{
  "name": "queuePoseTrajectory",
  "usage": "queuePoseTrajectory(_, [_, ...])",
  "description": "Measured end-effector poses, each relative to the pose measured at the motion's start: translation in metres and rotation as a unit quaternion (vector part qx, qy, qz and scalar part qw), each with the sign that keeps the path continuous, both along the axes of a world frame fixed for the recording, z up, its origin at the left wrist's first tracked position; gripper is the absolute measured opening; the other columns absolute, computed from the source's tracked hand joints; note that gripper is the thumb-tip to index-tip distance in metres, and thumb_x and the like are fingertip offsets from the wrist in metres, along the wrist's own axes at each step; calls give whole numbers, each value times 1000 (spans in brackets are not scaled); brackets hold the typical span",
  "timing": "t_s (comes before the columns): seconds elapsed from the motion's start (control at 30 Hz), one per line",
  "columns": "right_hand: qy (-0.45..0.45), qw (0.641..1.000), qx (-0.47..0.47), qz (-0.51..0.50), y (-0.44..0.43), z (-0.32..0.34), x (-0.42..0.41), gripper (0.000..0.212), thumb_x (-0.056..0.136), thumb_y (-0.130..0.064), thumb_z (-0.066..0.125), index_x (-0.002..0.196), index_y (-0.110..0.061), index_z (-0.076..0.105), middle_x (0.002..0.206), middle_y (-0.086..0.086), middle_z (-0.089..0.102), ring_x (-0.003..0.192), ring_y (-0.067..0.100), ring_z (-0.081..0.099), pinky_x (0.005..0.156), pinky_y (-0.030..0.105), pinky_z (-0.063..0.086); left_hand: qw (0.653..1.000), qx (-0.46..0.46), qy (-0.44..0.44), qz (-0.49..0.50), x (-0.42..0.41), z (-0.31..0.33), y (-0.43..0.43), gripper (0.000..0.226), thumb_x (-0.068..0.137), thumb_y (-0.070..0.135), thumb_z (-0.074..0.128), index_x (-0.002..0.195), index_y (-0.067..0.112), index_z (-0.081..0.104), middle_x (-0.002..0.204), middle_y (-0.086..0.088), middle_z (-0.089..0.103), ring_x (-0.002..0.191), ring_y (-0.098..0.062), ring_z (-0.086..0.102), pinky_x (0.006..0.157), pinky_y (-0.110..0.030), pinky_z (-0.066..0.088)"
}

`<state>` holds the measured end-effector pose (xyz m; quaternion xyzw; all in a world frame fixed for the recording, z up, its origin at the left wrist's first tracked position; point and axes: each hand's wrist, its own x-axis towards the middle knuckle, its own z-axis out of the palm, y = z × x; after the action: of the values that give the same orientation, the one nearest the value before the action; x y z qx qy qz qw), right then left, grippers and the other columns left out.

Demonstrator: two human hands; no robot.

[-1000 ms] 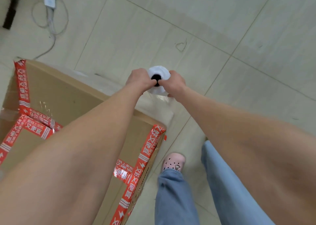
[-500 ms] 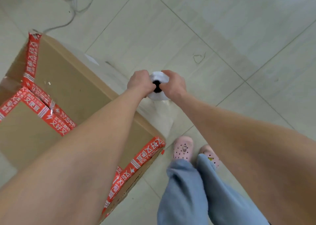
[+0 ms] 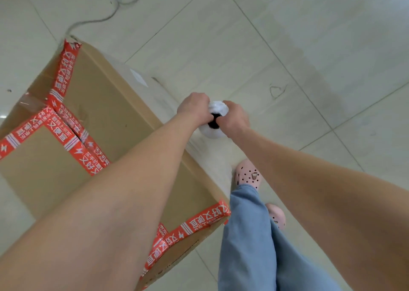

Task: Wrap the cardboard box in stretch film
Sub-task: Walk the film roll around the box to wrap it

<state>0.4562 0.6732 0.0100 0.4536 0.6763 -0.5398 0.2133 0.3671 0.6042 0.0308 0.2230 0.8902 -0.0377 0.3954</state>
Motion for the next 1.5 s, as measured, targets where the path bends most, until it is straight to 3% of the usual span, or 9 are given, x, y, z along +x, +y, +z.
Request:
queuePoseTrajectory(0.17, [47, 986, 115, 107, 2, 8, -26, 51, 81, -8, 48, 128, -27, 57, 122, 5, 63, 110, 26, 58, 82, 31, 45, 992, 5, -5, 127, -14, 3, -13, 23, 72, 21, 65, 82, 1, 62, 83, -10, 65, 78, -28, 68, 71, -35, 58])
queuePoseTrajectory(0.27, [53, 986, 128, 96, -4, 5, -36, 59, 84, -14, 53, 140, -30, 42, 130, 3, 58, 114, 23, 56, 77, 27, 39, 983, 3, -9, 184, -27, 5, -18, 24, 70, 27, 69, 75, 5, 61, 76, -9, 65, 70, -26, 69, 59, -31, 56])
queuePoseTrajectory(0.47, [-54, 990, -116, -66, -10, -7, -51, 78, 84, -12, 57, 151, -26, 18, 146, 4, 35, 101, 25, 48, 80, 40, 57, 989, -16, 6, 148, -40, 2, -18, 33, 75, 32, 65, 63, 9, 45, 71, -4, 54, 60, -21, 52, 46, -23, 33])
queuePoseTrajectory(0.6, [-23, 999, -29, 20, -12, -10, -67, 69, 83, -11, 54, 147, -26, 32, 140, 4, 48, 117, 27, 53, 91, 42, 51, 995, 14, 20, 94, -51, -7, -14, 25, 83, 15, 58, 107, 9, 62, 111, -9, 62, 104, -29, 59, 76, -31, 47])
queuePoseTrajectory(0.87, [-3, 966, 147, 212, -6, 6, -104, 55, 84, -19, 54, 136, -34, 45, 125, 2, 59, 110, 25, 58, 76, 30, 41, 992, 1, 46, 116, -80, 5, -24, 19, 78, 24, 65, 76, 10, 53, 94, -14, 63, 87, -31, 61, 62, -30, 41])
queuePoseTrajectory(1.17, [-47, 993, -108, 11, -22, -6, -115, 72, 84, -19, 61, 147, -18, 26, 131, 7, 47, 91, 24, 49, 81, 41, 56, 995, -15, 29, 90, -104, 3, -26, 28, 80, 20, 63, 104, 6, 61, 116, -11, 61, 100, -28, 58, 79, -34, 50])
queuePoseTrajectory(1.23, [-32, 995, -84, 40, -22, -9, -120, 56, 84, -16, 57, 137, -21, 37, 126, 7, 51, 90, 24, 50, 79, 40, 55, 997, -4, 13, 72, -108, 1, -20, 37, 82, 14, 59, 118, 13, 61, 121, -8, 59, 113, -27, 56, 87, -34, 49])
queuePoseTrajectory(1.37, [-1, 987, -2, 158, -23, -4, -137, 49, 85, -12, 47, 131, -28, 47, 125, 5, 58, 104, 27, 55, 76, 29, 43, 997, -24, 19, 73, -119, 2, -29, 4, 79, 11, 55, 79, 10, 59, 90, -13, 61, 91, -32, 62, 64, -31, 43])
queuePoseTrajectory(1.5, [33, 945, 109, 306, -18, 8, -165, 48, 85, -18, 53, 130, -33, 52, 121, 0, 62, 107, 23, 58, 72, 28, 38, 980, -50, 24, 191, -129, 5, -44, 11, 77, 16, 65, 81, 7, 61, 92, -13, 62, 86, -29, 61, 64, -29, 43])
